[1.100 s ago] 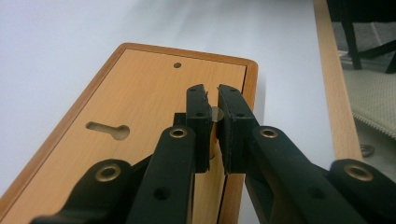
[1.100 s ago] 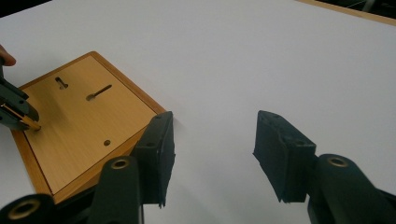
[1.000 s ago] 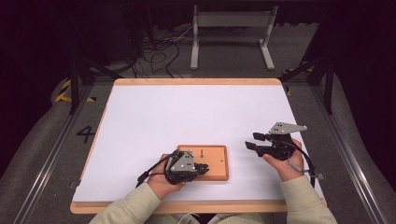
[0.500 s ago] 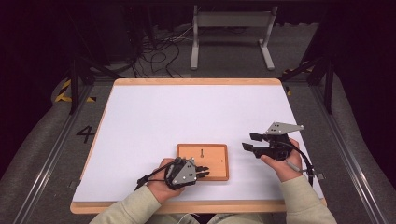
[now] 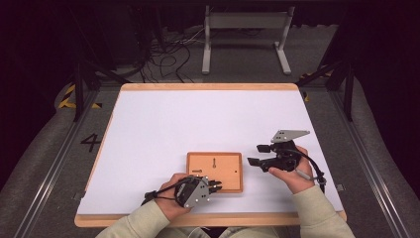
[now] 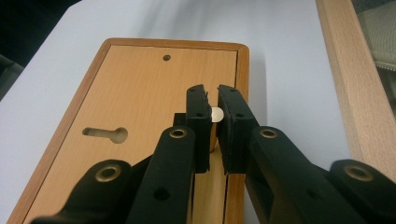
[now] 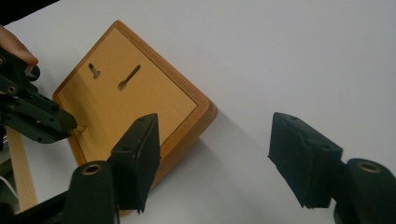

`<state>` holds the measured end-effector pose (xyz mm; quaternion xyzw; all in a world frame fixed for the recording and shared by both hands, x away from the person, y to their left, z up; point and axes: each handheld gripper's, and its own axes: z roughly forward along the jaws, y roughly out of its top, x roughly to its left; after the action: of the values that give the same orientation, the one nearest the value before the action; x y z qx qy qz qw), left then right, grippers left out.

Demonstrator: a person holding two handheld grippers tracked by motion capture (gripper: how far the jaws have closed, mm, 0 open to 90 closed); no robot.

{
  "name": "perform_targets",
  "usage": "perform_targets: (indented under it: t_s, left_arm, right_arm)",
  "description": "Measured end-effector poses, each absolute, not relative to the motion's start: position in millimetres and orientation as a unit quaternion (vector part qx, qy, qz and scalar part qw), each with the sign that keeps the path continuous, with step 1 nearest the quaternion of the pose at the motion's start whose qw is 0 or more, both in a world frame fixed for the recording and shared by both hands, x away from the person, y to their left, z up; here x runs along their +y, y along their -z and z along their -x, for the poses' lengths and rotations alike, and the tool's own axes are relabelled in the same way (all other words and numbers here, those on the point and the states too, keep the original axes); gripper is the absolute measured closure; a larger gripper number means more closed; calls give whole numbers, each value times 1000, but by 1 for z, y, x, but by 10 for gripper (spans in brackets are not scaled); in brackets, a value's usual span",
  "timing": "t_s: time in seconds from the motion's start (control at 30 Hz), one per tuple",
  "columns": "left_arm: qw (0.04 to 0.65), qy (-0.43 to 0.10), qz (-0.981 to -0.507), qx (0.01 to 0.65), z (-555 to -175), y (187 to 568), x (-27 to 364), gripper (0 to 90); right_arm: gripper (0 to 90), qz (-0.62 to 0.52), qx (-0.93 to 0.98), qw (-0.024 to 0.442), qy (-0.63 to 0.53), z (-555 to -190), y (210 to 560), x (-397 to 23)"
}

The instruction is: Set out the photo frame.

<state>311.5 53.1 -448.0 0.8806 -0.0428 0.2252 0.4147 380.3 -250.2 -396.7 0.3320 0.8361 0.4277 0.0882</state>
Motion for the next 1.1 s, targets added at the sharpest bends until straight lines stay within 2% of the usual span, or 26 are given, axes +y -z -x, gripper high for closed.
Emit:
perform_targets:
  t_s: [0.43, 1.1]
  left_arm:
    - [414, -233, -879, -46, -307, 449, 53, 836]
    - [416, -228, -879, -42, -307, 450, 54, 835]
  right_arm:
    - [254, -335, 854, 27, -397, -395, 413, -220]
    - [245, -337, 858, -58, -384, -408, 438, -193]
